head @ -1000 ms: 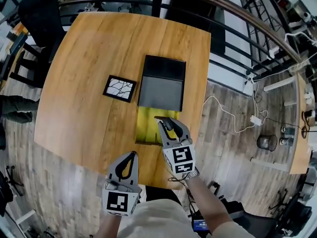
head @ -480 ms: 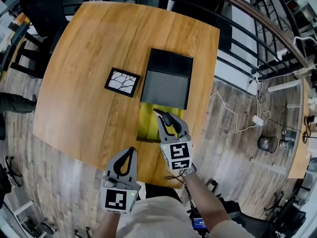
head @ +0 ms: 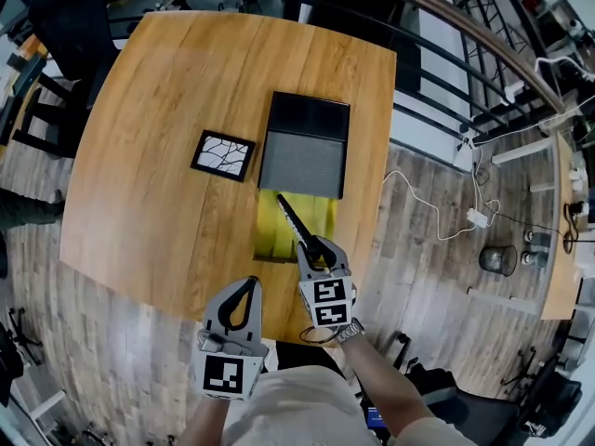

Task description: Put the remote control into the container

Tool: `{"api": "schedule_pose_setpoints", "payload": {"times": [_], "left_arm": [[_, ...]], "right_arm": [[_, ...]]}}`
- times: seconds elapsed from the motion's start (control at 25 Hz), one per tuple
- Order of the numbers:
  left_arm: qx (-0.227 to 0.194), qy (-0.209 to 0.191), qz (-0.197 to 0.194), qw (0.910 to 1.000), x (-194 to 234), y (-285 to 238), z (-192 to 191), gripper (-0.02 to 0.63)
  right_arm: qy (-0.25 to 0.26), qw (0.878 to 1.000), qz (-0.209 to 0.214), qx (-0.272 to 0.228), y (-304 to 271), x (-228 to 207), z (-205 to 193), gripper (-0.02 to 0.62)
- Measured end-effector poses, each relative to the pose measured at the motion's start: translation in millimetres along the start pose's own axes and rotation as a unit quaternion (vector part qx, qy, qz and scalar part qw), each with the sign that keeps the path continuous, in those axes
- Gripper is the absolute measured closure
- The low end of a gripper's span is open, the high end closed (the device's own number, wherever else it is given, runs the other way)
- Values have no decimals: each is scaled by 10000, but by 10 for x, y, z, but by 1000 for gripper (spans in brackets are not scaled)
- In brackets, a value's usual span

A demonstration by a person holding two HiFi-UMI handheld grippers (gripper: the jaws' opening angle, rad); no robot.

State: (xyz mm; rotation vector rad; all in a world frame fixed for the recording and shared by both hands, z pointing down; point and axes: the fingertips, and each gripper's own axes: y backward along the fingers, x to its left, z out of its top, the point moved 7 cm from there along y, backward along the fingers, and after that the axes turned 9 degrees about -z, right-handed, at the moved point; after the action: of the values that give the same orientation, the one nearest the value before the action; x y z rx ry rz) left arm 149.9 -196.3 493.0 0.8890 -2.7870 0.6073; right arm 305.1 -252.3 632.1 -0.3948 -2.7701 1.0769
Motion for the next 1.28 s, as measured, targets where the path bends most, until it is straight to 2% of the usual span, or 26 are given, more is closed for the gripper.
{"api": "schedule_pose_setpoints", "payload": {"times": [0.32, 0.6, 0.84, 1.16, 1.2, 1.28], "left_arm": [[75, 125, 82, 9999, 156, 100, -112, 594], [179, 206, 139, 9995, 291, 130, -201, 594], [105, 149, 165, 9997, 377, 214, -158, 594], [77, -18, 123, 9999, 390, 333, -129, 594], [78, -55, 97, 9999, 384, 347, -133, 594], [78, -129, 34, 9999, 377, 380, -135, 594]], "right_arm": [[114, 9999, 19, -41, -280, 189, -87, 469], [698, 9971, -67, 289, -431, 291, -155, 469], [318, 9990, -116, 305, -396, 256, -115, 469], [40, 9998, -207, -9, -187, 240, -44, 471], [17, 9997, -232, -92, -141, 234, -24, 483], [-75, 9991, -280, -303, -30, 228, 33, 566]]}}
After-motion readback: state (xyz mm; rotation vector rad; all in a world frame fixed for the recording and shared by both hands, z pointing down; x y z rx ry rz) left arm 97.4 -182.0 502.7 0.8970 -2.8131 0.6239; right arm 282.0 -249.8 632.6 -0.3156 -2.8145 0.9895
